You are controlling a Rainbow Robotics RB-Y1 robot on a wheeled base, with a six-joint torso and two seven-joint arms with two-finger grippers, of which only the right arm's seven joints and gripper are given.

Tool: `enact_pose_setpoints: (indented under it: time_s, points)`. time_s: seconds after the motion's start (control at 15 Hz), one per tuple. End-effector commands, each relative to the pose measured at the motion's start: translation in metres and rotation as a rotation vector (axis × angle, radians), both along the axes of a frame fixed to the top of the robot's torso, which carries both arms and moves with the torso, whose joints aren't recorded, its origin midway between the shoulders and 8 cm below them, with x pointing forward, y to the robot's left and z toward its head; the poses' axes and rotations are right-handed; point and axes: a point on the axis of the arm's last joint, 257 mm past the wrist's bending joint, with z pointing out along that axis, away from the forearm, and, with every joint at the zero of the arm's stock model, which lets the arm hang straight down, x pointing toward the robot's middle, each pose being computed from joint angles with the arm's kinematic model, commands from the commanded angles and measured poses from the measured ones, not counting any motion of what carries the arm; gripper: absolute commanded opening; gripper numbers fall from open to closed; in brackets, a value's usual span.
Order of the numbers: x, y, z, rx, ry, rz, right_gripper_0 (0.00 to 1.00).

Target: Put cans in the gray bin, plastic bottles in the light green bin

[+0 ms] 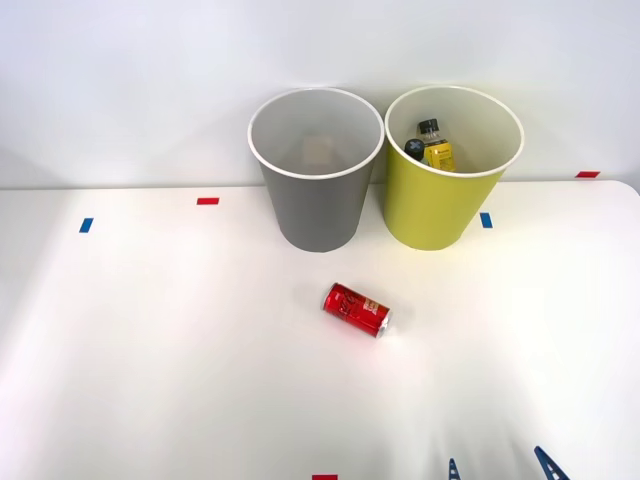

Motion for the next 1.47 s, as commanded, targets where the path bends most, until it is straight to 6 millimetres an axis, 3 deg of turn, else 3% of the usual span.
enact_pose_setpoints:
  time_s: [0.07, 1.47]
  points:
    - [0.0000, 0.0000, 0.0000, 0.000, 0.000, 0.000, 1.00]
    - [0.0000, 0.0000, 0.0000, 0.000, 0.000, 0.000, 1.00]
